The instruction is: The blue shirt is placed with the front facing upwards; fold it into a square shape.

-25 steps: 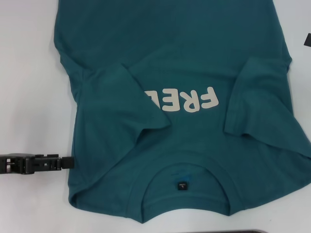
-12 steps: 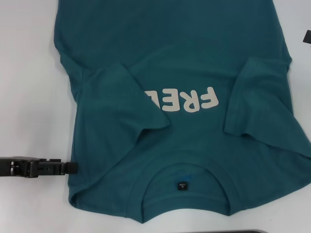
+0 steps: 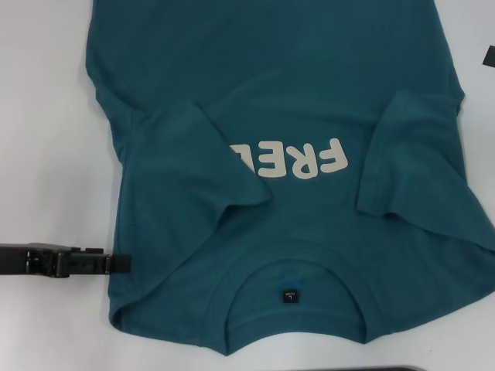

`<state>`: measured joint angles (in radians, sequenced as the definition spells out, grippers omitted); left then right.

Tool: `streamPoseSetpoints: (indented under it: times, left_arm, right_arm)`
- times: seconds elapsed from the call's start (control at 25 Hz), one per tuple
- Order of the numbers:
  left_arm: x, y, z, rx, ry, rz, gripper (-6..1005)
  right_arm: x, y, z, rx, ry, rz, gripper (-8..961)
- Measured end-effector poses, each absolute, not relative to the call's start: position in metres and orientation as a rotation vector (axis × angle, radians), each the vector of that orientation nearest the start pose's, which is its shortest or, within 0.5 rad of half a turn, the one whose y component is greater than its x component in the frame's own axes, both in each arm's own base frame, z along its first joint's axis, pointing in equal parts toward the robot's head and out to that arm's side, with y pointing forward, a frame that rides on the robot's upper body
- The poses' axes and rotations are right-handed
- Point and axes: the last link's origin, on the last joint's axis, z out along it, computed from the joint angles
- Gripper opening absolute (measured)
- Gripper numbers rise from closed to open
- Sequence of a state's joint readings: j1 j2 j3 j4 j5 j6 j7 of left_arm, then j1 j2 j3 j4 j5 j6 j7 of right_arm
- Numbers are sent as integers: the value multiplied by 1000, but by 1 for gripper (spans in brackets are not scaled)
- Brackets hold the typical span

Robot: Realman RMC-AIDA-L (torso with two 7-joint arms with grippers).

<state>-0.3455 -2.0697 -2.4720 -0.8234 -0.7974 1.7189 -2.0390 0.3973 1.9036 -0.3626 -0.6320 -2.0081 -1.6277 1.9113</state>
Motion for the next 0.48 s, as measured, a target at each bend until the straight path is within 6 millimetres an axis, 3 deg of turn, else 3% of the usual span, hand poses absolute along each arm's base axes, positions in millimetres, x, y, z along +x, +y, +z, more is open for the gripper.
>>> streamPoseSetpoints:
  times: [0.48]
  left_arm:
    - [-329, 250, 7, -2589, -1700, -270, 917]
  right_arm:
    - [345, 306, 110, -2149, 1413, 914, 936]
